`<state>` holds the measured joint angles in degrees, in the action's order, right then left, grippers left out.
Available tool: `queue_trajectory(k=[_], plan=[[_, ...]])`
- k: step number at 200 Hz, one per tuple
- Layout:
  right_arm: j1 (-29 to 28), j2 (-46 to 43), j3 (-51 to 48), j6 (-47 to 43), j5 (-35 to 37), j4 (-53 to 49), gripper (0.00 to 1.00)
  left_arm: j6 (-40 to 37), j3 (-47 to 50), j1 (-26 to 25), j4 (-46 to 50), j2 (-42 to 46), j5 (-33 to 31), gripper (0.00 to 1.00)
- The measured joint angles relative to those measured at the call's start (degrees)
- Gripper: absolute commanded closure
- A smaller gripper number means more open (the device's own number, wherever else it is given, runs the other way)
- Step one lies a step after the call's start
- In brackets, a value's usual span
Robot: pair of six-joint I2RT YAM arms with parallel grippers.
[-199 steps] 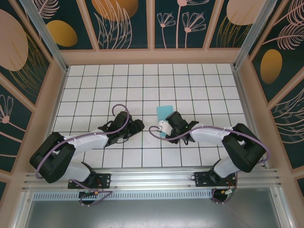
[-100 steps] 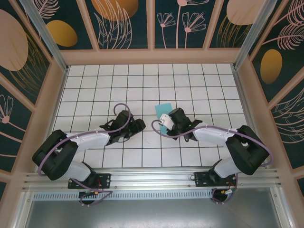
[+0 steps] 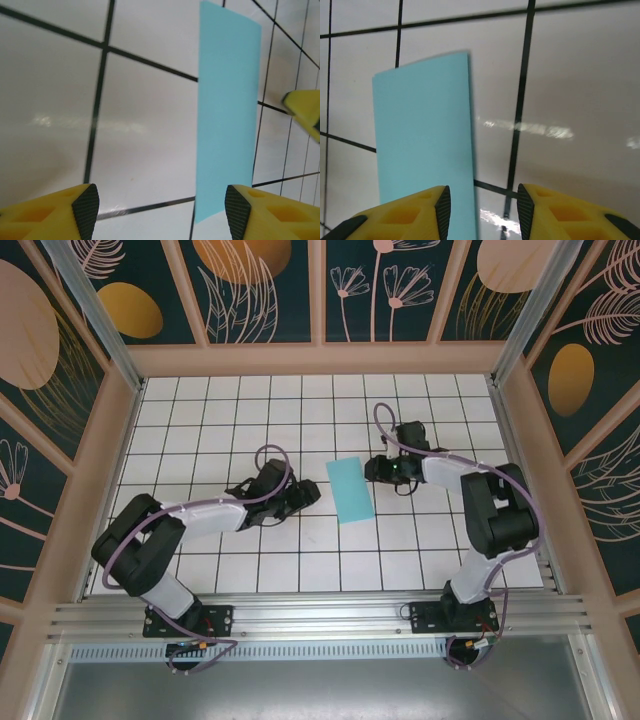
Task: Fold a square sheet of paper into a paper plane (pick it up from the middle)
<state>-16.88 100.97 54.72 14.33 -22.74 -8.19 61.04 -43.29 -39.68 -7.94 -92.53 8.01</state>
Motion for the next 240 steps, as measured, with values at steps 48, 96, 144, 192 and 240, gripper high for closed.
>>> queue_trajectory(k=[48,96,144,192,240], plan=[[0.7,3.2,0.1,6.2,-9.0,0.9,0.68,-0.9,-6.8,0.0,-0.9,-5.7,1.7,0.3],[-0.9,2.9,-3.9,8.6,-15.0,3.4,0.74,-1.0,-8.2,0.0,-1.0,-8.4,2.5,0.3],[-3.8,-0.9,-6.8,9.2,-19.7,4.3,0.72,-1.0,-8.2,0.0,-1.0,-8.5,2.7,0.3],[-2.7,-6.0,-6.3,8.9,-13.9,3.1,0.72,-1.0,-8.2,0.0,-1.2,-8.5,3.9,0.31],[-1.4,-3.4,-6.4,9.2,-10.2,2.8,0.73,-0.8,-8.2,0.0,-2.1,-10.0,5.7,0.32]])
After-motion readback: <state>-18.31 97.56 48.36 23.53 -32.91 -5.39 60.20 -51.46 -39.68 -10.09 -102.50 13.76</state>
